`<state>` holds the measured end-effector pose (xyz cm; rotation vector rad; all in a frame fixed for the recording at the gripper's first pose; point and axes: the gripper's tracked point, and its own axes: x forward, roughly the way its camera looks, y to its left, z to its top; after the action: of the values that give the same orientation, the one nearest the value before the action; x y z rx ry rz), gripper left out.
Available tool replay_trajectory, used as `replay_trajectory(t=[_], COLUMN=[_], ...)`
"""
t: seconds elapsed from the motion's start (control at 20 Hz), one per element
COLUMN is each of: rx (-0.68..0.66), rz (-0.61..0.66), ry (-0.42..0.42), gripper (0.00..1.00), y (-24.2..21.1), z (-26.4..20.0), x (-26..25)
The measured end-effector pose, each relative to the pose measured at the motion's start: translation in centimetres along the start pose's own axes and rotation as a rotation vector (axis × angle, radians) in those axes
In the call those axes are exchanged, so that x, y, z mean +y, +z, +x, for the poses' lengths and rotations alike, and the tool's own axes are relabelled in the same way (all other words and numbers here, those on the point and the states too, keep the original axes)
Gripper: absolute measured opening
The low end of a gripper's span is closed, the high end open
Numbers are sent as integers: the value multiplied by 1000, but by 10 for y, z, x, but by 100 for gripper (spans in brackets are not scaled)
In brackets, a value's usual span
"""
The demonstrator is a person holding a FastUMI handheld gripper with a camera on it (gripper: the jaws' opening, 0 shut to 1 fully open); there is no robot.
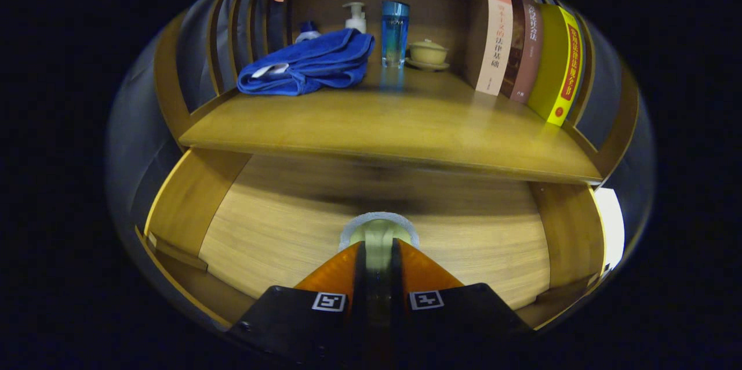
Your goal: Pull open the drawer, take out the items inside it, and place them on the countertop above the cabinet.
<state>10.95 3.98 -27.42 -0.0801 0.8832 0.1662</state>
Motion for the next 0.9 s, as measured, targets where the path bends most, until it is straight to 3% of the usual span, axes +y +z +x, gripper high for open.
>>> replay_trajectory(t=[0.5,0.7,0.9], rx=[-283,-325,-339], rz=[-31,-29,37], ry=[52,-8,-40], gripper=[26,26,26], y=[105,155,181], z=[-96,-87,-48], x=[11,-4,-12])
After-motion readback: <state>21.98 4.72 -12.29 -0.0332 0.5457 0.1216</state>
